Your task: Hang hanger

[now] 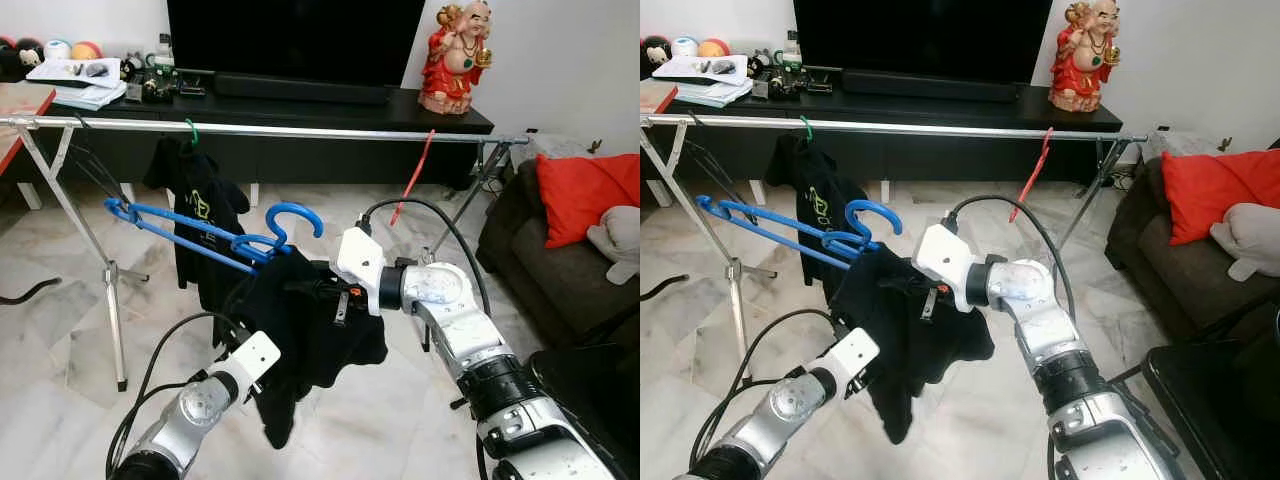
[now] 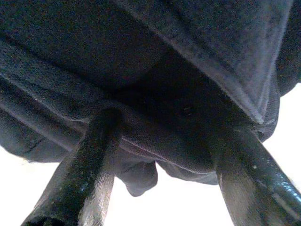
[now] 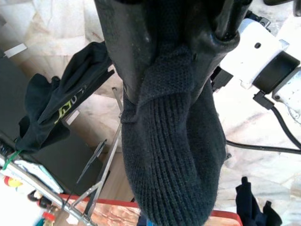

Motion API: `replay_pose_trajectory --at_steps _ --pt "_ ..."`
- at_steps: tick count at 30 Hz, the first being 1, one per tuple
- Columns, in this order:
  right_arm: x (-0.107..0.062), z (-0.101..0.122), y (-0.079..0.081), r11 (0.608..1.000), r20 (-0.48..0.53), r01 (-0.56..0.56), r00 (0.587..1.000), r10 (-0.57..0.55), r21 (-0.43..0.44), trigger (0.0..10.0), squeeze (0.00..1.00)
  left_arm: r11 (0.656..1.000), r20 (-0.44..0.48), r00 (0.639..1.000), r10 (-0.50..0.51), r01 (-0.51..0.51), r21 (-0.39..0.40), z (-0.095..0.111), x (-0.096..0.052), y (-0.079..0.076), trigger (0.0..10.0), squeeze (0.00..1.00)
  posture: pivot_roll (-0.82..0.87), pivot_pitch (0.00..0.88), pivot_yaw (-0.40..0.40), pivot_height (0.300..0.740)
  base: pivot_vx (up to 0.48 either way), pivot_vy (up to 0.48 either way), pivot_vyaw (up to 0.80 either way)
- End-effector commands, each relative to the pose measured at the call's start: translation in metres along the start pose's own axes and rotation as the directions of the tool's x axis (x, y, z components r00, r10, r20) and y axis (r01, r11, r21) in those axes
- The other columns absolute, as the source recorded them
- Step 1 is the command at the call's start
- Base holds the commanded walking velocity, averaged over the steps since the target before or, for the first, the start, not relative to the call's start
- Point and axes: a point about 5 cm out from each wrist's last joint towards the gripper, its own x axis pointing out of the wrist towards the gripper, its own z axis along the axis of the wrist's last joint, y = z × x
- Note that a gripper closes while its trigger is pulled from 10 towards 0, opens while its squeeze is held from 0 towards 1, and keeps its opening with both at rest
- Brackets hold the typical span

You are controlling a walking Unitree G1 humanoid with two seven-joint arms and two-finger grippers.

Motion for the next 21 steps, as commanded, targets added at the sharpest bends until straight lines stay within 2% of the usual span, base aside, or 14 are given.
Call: replay_pose_trajectory --at_steps 1,5,8,9,10,11,14,17,21 --pt "0.000 0.016 -0.002 1.000 0.074 0.008 0.997 -0.006 -0.020 0.0 0.00 1.000 0.008 1.000 0.009 -0.009 0.026 0.006 0.005 0.000 10.0 0.00 0.12 0.048 -0.166 0.740 0.000 0.000 0.00" --pt "0.004 0.022 0.000 1.000 0.107 0.002 0.994 -0.002 0.001 0.0 0.00 0.997 -0.045 0.997 0.057 -0.055 0.046 0.000 0.007 0.001 10.0 0.00 0.13 0.047 -0.166 0.740 0.000 0.000 0.00" --pt "0.005 0.023 0.002 1.000 0.119 -0.003 0.993 0.003 0.006 0.0 0.00 0.993 -0.119 0.986 0.116 -0.115 0.019 -0.010 0.006 0.004 10.0 0.00 0.13 0.046 -0.166 0.740 0.000 0.000 0.00" --pt "0.005 0.023 0.003 1.000 0.119 -0.006 0.993 0.005 0.008 0.0 0.00 0.991 -0.144 0.980 0.135 -0.137 -0.005 -0.014 0.005 0.004 5.5 0.00 0.13 0.046 -0.166 0.740 0.000 0.000 0.00" --pt "0.005 0.023 0.003 1.000 0.119 -0.006 0.993 0.005 0.008 0.0 0.00 0.991 -0.144 0.980 0.135 -0.137 -0.005 -0.014 0.005 0.004 5.5 0.00 0.13 0.046 -0.166 0.740 0.000 0.000 0.00" --pt "0.005 0.023 0.003 1.000 0.117 -0.005 0.993 0.004 0.012 0.0 0.00 0.989 -0.150 0.978 0.143 -0.148 -0.024 -0.015 0.005 0.004 0.0 0.00 0.13 0.046 -0.166 0.740 0.000 0.000 0.00" --pt "0.004 0.021 0.004 1.000 0.109 -0.001 0.994 -0.001 0.019 0.0 0.00 0.987 -0.156 0.976 0.150 -0.158 -0.042 -0.018 0.004 0.004 0.0 0.00 0.13 0.046 -0.166 0.740 0.000 0.000 0.00" --pt "0.004 0.020 0.004 1.000 0.106 0.001 0.994 -0.003 0.022 0.0 0.00 0.988 -0.172 0.974 0.148 -0.154 -0.025 -0.020 0.004 0.003 0.0 0.00 0.13 0.046 -0.166 0.740 0.000 0.000 0.00" --pt "0.003 0.020 0.003 1.000 0.105 0.004 0.994 -0.006 0.024 0.0 0.00 0.981 -0.208 0.963 0.174 -0.188 -0.051 -0.024 0.003 0.005 0.0 0.00 0.12 0.047 -0.166 0.740 0.000 0.000 0.00"
